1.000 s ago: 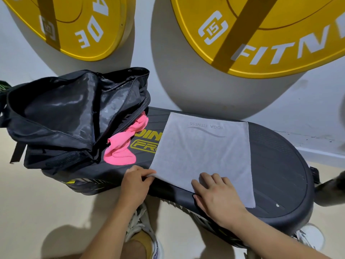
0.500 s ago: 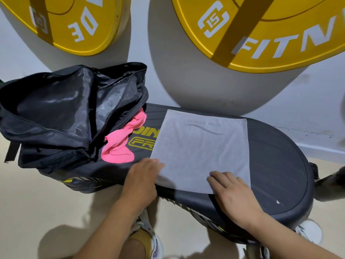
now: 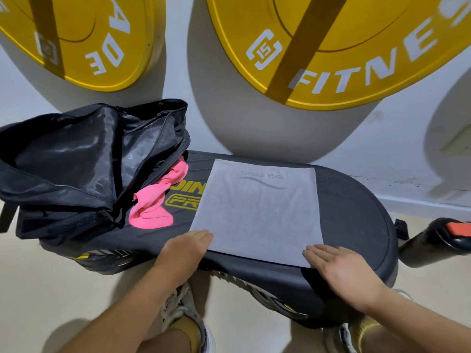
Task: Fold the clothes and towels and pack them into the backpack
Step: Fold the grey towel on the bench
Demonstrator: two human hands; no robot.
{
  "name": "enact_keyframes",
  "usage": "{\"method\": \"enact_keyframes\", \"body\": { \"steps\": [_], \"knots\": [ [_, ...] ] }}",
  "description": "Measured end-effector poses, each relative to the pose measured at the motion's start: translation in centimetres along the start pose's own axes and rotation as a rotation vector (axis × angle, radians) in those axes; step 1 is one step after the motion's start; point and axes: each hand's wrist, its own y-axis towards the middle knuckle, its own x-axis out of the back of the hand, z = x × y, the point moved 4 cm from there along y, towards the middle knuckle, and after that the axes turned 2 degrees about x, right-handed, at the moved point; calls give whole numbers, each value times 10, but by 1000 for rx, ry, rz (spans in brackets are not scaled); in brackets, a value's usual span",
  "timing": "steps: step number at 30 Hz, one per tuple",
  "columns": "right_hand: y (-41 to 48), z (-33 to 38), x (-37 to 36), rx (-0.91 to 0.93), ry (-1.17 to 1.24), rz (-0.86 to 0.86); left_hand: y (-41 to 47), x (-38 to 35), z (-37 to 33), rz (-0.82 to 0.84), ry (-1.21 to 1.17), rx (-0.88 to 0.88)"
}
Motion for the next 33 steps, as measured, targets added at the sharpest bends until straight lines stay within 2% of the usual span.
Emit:
{"method": "enact_keyframes", "body": {
  "steps": [5,7,9,13,15,17,20,22,24,26,29,33],
  "knots": [
    [-1,-4,19,19,-46,334,-12,17,-18,457,162,18],
    [-4,-8,27,-29,-8,486,-18,24,-26,545,121,19],
    [-7,-11,28,-85,148,631,-26,25,-28,606,4,36],
    [-10,-25,29,-217,498,740,-31,23,-22,656,-363,72],
    [-7,-38,28,-276,719,716,-23,24,-10,570,-618,163],
    [-3,-51,29,-392,1021,596,-17,28,6,419,-976,404],
    [8,-66,24,-653,1561,296,-8,27,24,179,-1548,662],
    [20,-66,19,-797,1744,71,3,23,29,41,-1696,714],
    [36,-67,9,-926,1676,-122,18,16,29,-88,-1649,767],
    [51,-71,-6,-1004,1407,-251,34,8,29,-217,-1472,824],
    [68,-74,-17,-1012,998,-295,53,-1,27,-327,-1257,870],
    [80,-72,-22,-982,733,-290,68,-9,28,-374,-945,933]
  ]
}}
